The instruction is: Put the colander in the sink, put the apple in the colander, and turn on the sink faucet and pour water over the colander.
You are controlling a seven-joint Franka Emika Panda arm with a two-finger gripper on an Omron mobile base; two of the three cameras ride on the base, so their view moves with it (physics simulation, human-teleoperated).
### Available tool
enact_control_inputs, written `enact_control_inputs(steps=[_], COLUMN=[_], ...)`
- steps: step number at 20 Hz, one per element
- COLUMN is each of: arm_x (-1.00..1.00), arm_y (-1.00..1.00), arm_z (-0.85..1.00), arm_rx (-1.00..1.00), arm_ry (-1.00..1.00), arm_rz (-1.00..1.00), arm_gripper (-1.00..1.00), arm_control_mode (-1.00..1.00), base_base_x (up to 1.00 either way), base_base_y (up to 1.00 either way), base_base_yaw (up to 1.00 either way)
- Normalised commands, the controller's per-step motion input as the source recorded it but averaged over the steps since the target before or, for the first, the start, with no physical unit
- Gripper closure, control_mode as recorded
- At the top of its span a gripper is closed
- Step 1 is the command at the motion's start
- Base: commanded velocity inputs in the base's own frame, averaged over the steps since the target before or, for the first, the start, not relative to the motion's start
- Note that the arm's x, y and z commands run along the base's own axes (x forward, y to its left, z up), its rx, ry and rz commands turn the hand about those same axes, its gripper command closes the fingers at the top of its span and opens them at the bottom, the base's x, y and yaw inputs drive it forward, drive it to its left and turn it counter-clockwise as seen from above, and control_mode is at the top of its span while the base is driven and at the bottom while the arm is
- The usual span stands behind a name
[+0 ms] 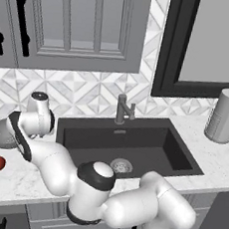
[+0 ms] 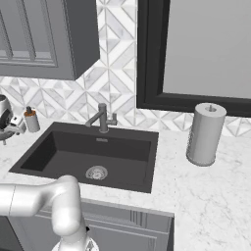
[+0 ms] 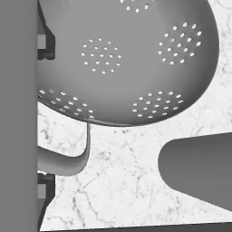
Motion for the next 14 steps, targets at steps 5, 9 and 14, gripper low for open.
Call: enact_control_inputs(steps=[5, 9, 14], arm_x=[0.1, 0.16, 0.13], arm_y=[0.05, 0.13, 0.16], arm_z=[-0.17, -0.07, -0.07], arm_rx=[0.0, 0.0, 0.0], arm_ry=[0.0, 0.0, 0.0], arm_rz=[0.0, 0.0, 0.0], arm_gripper=[-1.0, -1.0, -1.0], arm_control_mode=[-1.0, -1.0, -1.0], base_base_x=[0.0, 0.0, 0.0], base_base_y=[0.0, 0.0, 0.0], base_base_yaw=[0.0, 0.0, 0.0])
